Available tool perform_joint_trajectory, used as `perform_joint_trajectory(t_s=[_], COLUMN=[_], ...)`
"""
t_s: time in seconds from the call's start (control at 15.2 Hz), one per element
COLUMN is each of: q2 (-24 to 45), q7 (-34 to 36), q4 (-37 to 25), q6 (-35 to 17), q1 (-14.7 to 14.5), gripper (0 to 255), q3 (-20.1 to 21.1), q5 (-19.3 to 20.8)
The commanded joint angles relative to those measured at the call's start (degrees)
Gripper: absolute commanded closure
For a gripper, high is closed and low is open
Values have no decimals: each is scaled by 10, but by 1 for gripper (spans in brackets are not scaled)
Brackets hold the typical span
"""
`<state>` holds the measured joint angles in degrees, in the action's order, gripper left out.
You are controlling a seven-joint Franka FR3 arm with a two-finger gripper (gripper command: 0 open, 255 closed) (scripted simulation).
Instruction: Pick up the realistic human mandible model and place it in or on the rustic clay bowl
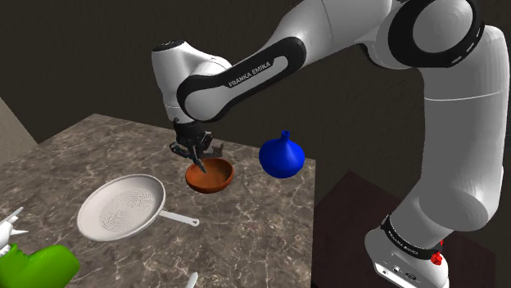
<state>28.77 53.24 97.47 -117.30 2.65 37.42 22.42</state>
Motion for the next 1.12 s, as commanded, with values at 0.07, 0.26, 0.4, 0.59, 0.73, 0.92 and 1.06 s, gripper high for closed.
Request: perform_joint_trajectory(t_s=[0.07, 0.26, 0.4, 0.59, 0.73, 0.92, 1.06], q2=[30, 41, 49, 61, 61, 61, 61], q7=[0, 5, 9, 14, 14, 14, 14], q4=[-27, -20, -16, -11, -11, -11, -11], q6=[0, -16, -27, -42, -42, -42, -42], q1=[-11, -13, -16, -19, -19, -19, -19], gripper=[255, 255, 255, 255, 255, 255, 255], q3=[-11, -16, -20, -26, -26, -26, -26], q5=[14, 22, 28, 36, 36, 36, 36])
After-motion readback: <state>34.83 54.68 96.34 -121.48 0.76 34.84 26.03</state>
